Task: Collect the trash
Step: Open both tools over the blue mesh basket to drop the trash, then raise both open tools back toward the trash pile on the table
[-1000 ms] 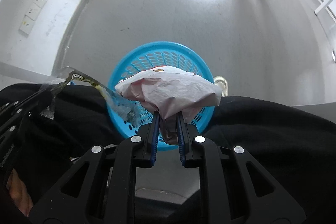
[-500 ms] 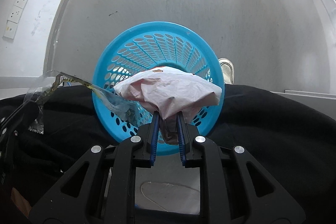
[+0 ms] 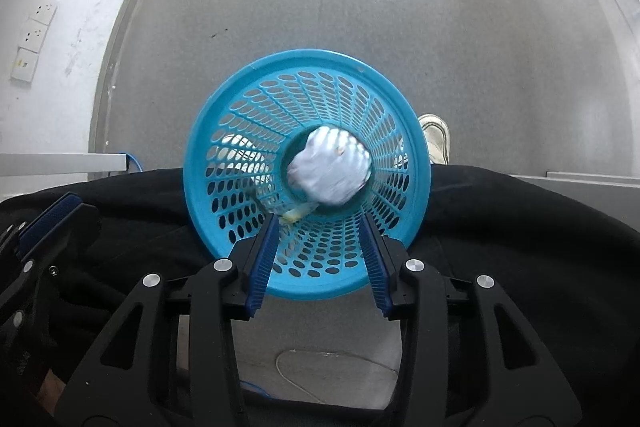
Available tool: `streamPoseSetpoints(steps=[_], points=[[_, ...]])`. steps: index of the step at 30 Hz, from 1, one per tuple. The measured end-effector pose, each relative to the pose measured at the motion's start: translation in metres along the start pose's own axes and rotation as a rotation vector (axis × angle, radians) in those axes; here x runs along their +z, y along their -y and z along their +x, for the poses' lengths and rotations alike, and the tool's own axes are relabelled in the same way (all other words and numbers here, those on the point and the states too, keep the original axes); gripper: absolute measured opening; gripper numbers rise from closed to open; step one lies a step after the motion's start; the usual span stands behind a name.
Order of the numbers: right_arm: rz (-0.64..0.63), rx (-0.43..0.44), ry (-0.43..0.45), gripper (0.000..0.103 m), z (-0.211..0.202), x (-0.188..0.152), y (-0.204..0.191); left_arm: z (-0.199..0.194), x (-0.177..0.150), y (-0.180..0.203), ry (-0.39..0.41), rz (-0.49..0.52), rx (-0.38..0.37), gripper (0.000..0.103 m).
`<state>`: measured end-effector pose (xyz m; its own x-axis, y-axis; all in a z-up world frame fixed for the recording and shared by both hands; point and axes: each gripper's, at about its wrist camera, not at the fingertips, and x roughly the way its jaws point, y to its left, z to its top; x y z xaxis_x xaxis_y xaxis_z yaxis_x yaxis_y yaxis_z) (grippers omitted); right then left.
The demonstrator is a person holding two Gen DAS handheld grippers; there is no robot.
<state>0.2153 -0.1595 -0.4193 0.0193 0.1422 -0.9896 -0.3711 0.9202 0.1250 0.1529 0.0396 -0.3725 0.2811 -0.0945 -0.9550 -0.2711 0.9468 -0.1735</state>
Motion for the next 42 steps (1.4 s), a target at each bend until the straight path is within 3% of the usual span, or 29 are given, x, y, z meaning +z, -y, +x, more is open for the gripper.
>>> streamPoseSetpoints(steps=[8, 17, 22, 31, 42], points=[[-0.062, 0.015, 0.086, 0.047, -0.044, -0.025, -0.010, -0.027, -0.012, 0.002, 0.032, -0.001, -0.009, 0.029], [-0.188, -0.040, 0.248, 0.053, -0.107, -0.077, -0.032, -0.075, -0.043, 0.007, 0.083, 0.009, -0.002, 0.031], [-0.209, 0.008, 0.315, 0.055, -0.143, -0.106, -0.032, -0.115, -0.065, 0.009, 0.163, 0.005, -0.022, 0.037], [-0.266, 0.010, 0.500, 0.062, -0.215, -0.158, -0.032, -0.186, -0.112, 0.017, 0.329, 0.041, -0.032, 0.045], [-0.290, 0.002, 0.710, 0.073, -0.294, -0.207, -0.025, -0.263, -0.128, 0.023, 0.503, 0.083, -0.076, 0.060]])
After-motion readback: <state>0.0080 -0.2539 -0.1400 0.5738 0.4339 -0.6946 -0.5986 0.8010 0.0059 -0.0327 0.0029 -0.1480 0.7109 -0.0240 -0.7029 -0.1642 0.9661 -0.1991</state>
